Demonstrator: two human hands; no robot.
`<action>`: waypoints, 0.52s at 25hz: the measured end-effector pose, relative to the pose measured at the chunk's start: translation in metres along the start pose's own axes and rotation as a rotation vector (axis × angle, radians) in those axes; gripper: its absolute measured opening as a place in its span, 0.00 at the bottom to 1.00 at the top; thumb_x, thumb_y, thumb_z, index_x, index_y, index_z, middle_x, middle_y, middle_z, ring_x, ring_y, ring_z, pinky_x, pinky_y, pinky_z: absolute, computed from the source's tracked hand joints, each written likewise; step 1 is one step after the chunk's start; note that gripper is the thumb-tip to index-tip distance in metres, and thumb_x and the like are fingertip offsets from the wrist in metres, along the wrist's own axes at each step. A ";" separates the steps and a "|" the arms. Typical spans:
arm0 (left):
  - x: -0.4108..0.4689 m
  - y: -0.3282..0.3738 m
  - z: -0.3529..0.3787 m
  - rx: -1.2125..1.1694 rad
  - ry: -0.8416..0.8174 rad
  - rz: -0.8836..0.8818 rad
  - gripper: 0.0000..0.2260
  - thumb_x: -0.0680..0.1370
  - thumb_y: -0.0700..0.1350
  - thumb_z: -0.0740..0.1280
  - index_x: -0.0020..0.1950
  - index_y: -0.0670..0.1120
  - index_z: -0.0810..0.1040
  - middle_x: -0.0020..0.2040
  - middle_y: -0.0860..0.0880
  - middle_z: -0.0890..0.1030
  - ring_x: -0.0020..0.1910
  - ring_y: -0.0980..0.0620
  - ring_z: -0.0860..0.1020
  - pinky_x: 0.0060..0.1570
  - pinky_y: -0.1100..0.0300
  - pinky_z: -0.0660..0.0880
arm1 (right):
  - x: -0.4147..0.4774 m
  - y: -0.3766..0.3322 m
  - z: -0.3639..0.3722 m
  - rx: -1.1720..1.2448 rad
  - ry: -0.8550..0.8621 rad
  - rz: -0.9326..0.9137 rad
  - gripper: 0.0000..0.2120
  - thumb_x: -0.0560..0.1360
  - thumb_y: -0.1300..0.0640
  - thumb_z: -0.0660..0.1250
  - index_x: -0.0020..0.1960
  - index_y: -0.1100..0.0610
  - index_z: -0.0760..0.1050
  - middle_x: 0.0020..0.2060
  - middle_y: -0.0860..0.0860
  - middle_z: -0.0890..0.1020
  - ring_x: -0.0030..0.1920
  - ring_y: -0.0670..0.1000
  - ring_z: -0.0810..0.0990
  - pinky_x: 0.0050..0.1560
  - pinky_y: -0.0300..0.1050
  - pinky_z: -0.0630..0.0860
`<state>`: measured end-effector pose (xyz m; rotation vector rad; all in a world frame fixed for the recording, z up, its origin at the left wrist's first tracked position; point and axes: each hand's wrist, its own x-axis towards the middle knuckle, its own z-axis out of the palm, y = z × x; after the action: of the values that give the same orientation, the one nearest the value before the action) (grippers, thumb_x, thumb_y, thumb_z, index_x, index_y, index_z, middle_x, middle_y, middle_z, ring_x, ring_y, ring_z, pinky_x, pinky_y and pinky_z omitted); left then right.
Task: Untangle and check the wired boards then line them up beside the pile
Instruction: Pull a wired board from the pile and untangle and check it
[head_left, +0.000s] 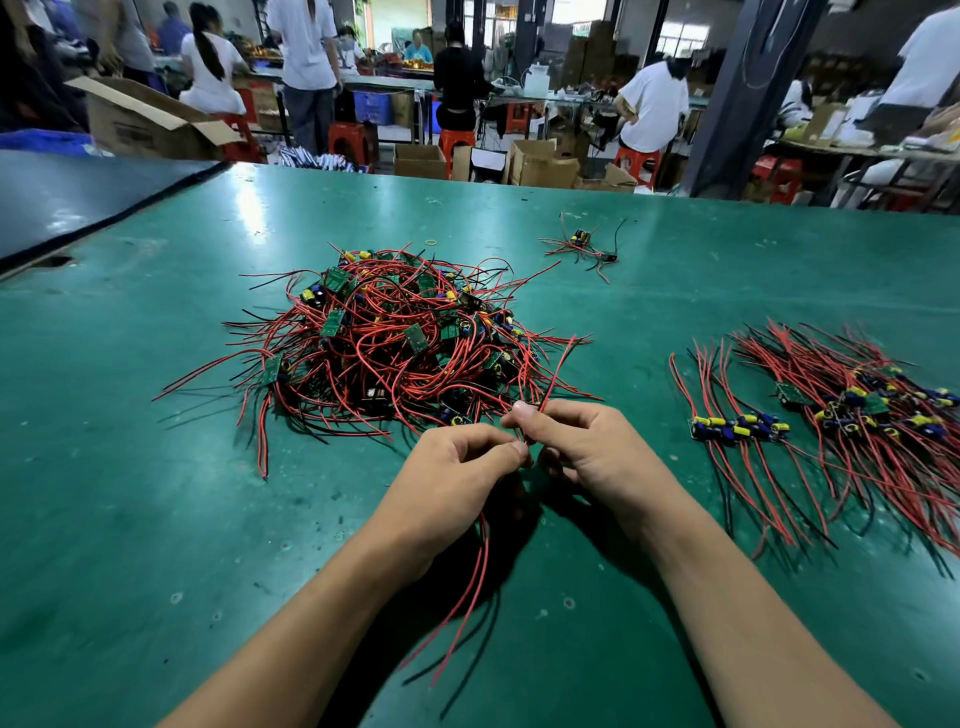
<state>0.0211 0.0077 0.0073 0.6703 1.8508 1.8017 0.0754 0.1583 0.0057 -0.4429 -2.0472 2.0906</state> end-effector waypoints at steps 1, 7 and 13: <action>-0.001 0.000 0.000 0.003 -0.010 -0.008 0.08 0.77 0.39 0.69 0.39 0.41 0.83 0.31 0.48 0.80 0.31 0.52 0.77 0.37 0.59 0.72 | 0.000 0.000 -0.001 -0.002 0.046 0.001 0.15 0.71 0.42 0.74 0.46 0.55 0.86 0.25 0.48 0.73 0.23 0.44 0.67 0.23 0.33 0.62; -0.004 0.005 -0.003 0.054 -0.107 -0.024 0.08 0.77 0.39 0.69 0.39 0.40 0.83 0.30 0.46 0.80 0.30 0.50 0.77 0.37 0.59 0.72 | 0.005 -0.001 -0.014 0.042 0.315 0.011 0.13 0.76 0.48 0.72 0.48 0.59 0.84 0.24 0.51 0.65 0.21 0.46 0.60 0.23 0.33 0.55; -0.004 0.008 -0.005 0.089 -0.160 -0.018 0.08 0.77 0.39 0.68 0.41 0.37 0.82 0.30 0.45 0.80 0.30 0.52 0.76 0.35 0.64 0.73 | 0.010 0.000 -0.021 0.052 0.420 -0.110 0.06 0.78 0.55 0.71 0.46 0.57 0.85 0.38 0.51 0.77 0.23 0.43 0.65 0.24 0.35 0.60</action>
<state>0.0217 0.0016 0.0158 0.8037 1.8323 1.6122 0.0734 0.1810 0.0047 -0.6778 -1.7300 1.7972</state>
